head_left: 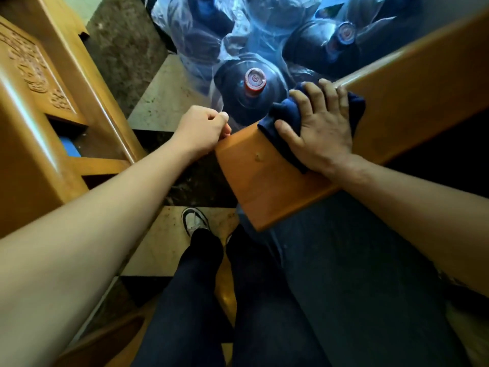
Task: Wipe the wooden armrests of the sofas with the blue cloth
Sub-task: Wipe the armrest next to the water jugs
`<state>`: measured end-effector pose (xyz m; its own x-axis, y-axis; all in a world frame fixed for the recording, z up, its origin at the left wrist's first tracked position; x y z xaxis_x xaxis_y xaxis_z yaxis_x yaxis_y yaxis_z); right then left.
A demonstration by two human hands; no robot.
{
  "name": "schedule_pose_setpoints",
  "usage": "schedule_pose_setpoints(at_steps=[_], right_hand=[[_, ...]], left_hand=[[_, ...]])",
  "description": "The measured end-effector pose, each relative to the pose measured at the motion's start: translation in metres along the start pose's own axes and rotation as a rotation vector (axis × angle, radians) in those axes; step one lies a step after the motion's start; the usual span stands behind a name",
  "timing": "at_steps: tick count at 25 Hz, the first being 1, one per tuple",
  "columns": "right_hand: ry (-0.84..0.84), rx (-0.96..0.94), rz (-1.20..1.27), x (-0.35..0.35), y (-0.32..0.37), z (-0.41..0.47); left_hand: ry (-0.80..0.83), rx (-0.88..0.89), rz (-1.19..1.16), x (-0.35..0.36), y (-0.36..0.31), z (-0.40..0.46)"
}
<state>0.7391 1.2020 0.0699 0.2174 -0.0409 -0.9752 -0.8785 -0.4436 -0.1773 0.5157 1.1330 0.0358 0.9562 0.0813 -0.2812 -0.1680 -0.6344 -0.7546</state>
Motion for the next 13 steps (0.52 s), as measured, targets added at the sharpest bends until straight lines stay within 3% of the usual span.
schedule_pose_setpoints(at_steps=[4, 13], right_hand=[[-0.023, -0.036, 0.017, -0.010, 0.062, -0.021], [0.008, -0.121, 0.035, -0.024, 0.149, -0.049]], left_hand=[[0.064, -0.132, -0.263, -0.006, 0.022, -0.005], [0.124, -0.339, -0.429, -0.008, 0.040, -0.027]])
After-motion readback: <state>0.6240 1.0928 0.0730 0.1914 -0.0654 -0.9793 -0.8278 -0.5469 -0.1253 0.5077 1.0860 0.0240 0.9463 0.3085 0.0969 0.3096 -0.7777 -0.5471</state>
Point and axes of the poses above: each hand's wrist, its own z-axis towards the middle knuckle, its own x-axis out of the palm, y = z × x, the point moved 9 cm from there along z, towards the middle knuckle, and after that the axes turned 15 degrees about -z, right-handed, at the moved point
